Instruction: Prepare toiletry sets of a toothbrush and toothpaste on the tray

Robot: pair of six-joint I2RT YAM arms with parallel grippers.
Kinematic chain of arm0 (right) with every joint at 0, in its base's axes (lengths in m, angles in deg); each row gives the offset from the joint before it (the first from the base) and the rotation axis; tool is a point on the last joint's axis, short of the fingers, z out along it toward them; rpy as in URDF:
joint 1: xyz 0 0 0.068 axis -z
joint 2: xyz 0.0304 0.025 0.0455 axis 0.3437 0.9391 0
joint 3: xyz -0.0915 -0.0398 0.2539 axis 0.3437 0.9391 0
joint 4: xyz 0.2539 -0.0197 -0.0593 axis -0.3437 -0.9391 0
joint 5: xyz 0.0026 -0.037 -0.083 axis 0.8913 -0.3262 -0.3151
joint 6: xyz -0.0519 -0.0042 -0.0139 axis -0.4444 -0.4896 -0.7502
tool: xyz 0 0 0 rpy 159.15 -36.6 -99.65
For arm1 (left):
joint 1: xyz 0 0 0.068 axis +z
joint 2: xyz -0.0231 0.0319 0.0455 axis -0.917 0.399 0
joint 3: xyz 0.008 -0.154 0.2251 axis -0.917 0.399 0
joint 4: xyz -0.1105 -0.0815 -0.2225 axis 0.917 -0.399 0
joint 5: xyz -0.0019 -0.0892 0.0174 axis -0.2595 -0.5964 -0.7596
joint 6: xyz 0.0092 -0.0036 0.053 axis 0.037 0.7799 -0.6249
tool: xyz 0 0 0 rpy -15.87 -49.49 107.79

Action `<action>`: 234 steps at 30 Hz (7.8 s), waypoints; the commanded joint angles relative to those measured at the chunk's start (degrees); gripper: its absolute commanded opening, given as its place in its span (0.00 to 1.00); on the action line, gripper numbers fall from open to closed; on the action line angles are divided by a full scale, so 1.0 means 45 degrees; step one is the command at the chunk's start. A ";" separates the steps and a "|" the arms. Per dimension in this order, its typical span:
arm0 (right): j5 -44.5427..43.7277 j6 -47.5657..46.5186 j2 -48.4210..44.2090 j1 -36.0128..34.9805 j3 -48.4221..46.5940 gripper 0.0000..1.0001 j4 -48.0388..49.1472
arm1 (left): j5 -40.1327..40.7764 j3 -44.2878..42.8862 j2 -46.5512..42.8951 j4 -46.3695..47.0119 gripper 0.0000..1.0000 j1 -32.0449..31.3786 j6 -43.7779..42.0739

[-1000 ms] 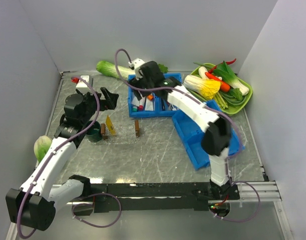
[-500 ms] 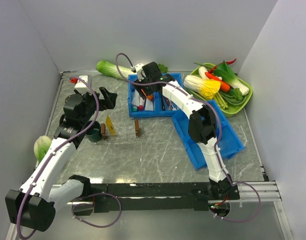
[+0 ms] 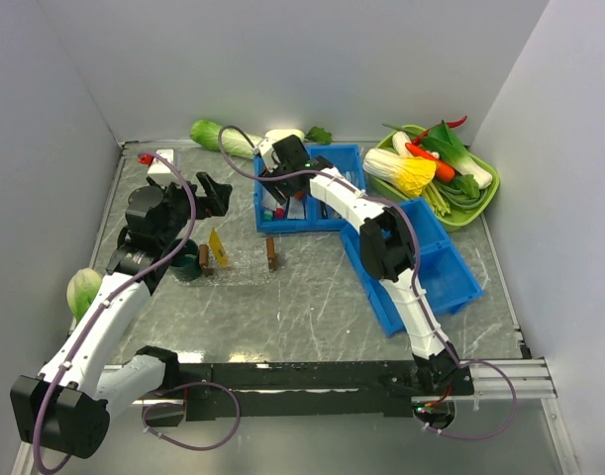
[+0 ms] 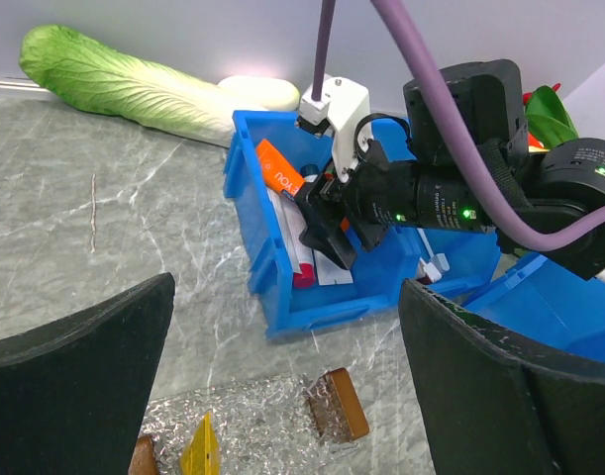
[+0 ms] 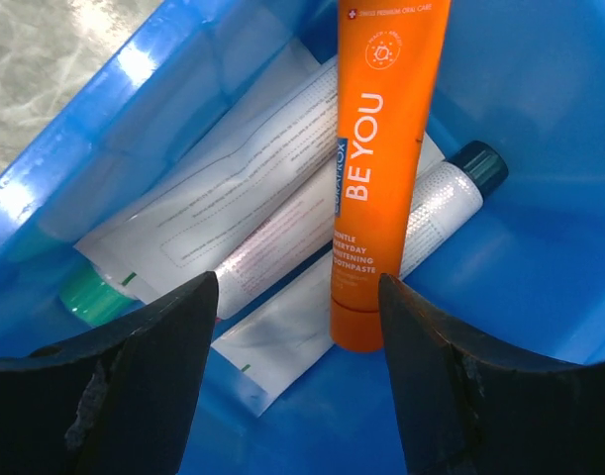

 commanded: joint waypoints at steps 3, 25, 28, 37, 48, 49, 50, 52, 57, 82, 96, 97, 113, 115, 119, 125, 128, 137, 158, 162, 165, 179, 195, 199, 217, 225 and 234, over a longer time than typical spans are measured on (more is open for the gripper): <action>-0.1385 -0.0722 0.0514 0.0123 -0.0483 0.74 0.0533 | -0.0168 -0.0485 -0.0244 0.0336 0.99 0.0025 0.0134; -0.2248 -0.1894 0.1589 0.0006 -0.0717 0.57 0.1080 | -0.0285 -0.0485 -0.0107 0.0375 0.99 0.0201 0.0193; -0.2209 -0.1875 0.1570 -0.0033 -0.0718 0.55 0.1177 | -0.0324 -0.0485 -0.0088 0.0375 0.99 0.0220 0.0154; -0.2092 -0.1973 0.1589 -0.0170 -0.0815 0.42 0.1218 | -0.0344 -0.0524 -0.0126 0.0317 0.99 0.0240 0.0154; -0.1292 -0.0452 0.0770 -0.0170 -0.0251 0.18 0.1276 | -0.0324 -0.0524 -0.0166 0.0278 0.99 0.0240 0.0134; -0.1233 -0.0217 0.0363 -0.0170 -0.0055 0.18 0.1411 | -0.0363 -0.0524 -0.0146 0.0316 0.99 0.0240 0.0134; -0.1155 0.0249 0.0088 -0.0170 0.0198 0.17 0.1587 | -0.0383 -0.0505 -0.0146 0.0317 1.00 0.0240 0.0154; -0.0901 0.0623 -0.0672 -0.0189 0.0941 0.14 0.2153 | -0.0441 -0.0505 -0.0127 0.0375 1.00 0.0240 0.0193; -0.0354 0.1406 -0.1808 -0.0150 0.1276 0.06 0.2409 | -0.1007 -0.0388 -0.0068 0.0629 0.99 0.0220 0.0076; 0.0178 0.2832 -1.2138 -0.1554 1.0978 0.00 0.4029 | -0.6004 -0.0056 0.0341 0.2522 0.99 0.0240 0.1283; -0.2638 0.4430 -1.7177 -0.4837 1.5688 0.00 0.4167 | -1.0499 -0.0641 0.3525 0.3112 0.96 -0.1595 0.2772; -0.2735 0.4472 -1.7316 -0.4857 1.5766 0.00 0.4147 | -1.0597 -0.0680 0.3584 0.3090 0.95 -0.1809 0.2732; -0.3634 0.4551 -1.7163 -0.5735 1.6060 0.00 0.3737 | -1.0969 -0.0075 0.3467 0.4243 0.76 -0.2241 0.3514; -0.3790 0.4531 -1.7006 -0.5873 1.6002 0.00 0.3737 | -1.0891 -0.0134 0.3486 0.4107 0.67 -0.2241 0.3455; -0.3849 0.4415 -1.6829 -0.6010 1.5885 0.00 0.3815 | -1.0832 -0.0192 0.3682 0.3969 0.57 -0.2241 0.3494; -0.4064 0.4336 -1.6673 -0.6069 1.6001 0.00 0.3951 | -1.0637 -0.0270 0.3740 0.3677 0.40 -0.2241 0.3299; -0.4181 0.4317 -1.6692 -0.6108 1.6040 0.00 0.3971 | -1.0617 -0.0309 0.3780 0.3618 0.31 -0.2241 0.3260; -0.4532 0.4472 -1.6789 -0.6049 1.6314 0.44 0.4088 | -1.0656 -0.0388 0.3917 0.3344 0.01 -0.2241 0.2908; 0.5055 0.6172 -1.9193 -0.2865 1.7973 0.91 0.4421 | -1.3410 -0.0251 0.3350 0.4340 0.01 -0.3100 0.1912; 0.5819 0.6542 -1.8861 -0.2865 1.8423 0.87 0.4927 | -1.3546 -0.0212 0.3272 0.4457 0.01 -0.3178 0.1931; 0.5702 0.6660 -1.8841 -0.2865 1.8618 0.86 0.5201 | -1.3664 -0.0153 0.3233 0.4594 0.01 -0.3256 0.1970; 0.5799 0.7012 -1.8372 -0.2865 1.8873 0.65 0.6217 | -1.3898 -0.0134 0.3096 0.4633 0.01 -0.3471 0.1853; 0.5449 0.6992 -1.8450 -0.2846 1.8971 0.19 0.6179 | -1.3742 -0.0173 0.3115 0.4360 0.01 -0.3530 0.1658; 0.5000 0.7012 -1.8489 -0.2807 1.8931 0.25 0.6023 | -1.3548 -0.0212 0.3058 0.4146 0.01 -0.3530 0.1522; 0.0841 0.6719 -2.2628 -0.2241 1.9947 0.89 0.3095 | 0.0002 0.0493 -0.0497 -0.1043 0.01 -0.3530 -0.0840; -0.0920 0.6836 -2.4406 -0.2260 1.9869 0.90 0.0886 | 0.3560 -0.0700 -0.0439 -0.3609 0.01 -0.3530 -0.1153; -0.0998 0.6836 -2.4779 -0.2260 1.9947 0.90 0.1081 | 0.4362 -0.1676 0.0439 -0.4193 0.01 -0.3608 -0.1525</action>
